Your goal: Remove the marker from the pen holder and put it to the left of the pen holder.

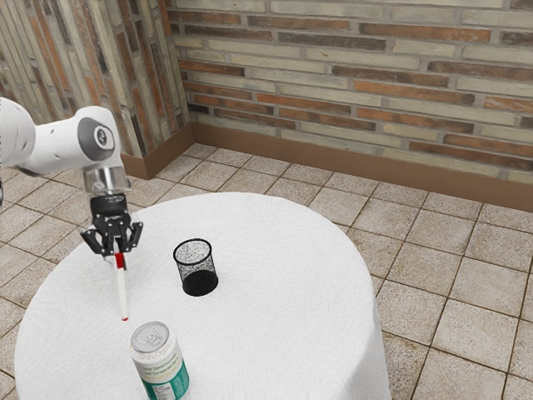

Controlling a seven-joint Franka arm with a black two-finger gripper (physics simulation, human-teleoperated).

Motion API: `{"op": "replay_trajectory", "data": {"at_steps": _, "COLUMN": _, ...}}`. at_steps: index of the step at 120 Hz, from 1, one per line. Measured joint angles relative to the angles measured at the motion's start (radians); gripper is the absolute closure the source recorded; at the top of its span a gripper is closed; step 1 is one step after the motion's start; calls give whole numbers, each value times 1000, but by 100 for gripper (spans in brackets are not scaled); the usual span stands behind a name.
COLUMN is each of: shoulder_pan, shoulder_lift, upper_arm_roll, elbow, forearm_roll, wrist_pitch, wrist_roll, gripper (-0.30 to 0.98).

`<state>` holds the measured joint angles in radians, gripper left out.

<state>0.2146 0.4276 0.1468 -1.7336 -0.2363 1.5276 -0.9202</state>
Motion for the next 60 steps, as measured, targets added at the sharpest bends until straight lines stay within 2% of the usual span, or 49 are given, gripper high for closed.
{"op": "replay_trajectory", "data": {"at_steps": 32, "shoulder_pan": 1, "shoulder_lift": 9, "upper_arm_roll": -2, "elbow": 7, "forearm_roll": -9, "wrist_pitch": 89, "wrist_roll": 83, "gripper": 24}}
{"op": "replay_trajectory", "data": {"at_steps": 50, "shoulder_pan": 1, "shoulder_lift": -30, "upper_arm_roll": -1, "elbow": 8, "forearm_roll": -17, "wrist_pitch": 205, "wrist_roll": 161, "gripper": 12}}
{"op": "replay_trajectory", "data": {"at_steps": 60, "shoulder_pan": -1, "shoulder_lift": -143, "upper_arm_roll": -8, "elbow": 7, "forearm_roll": -9, "wrist_pitch": 257, "wrist_roll": 202, "gripper": 8}}
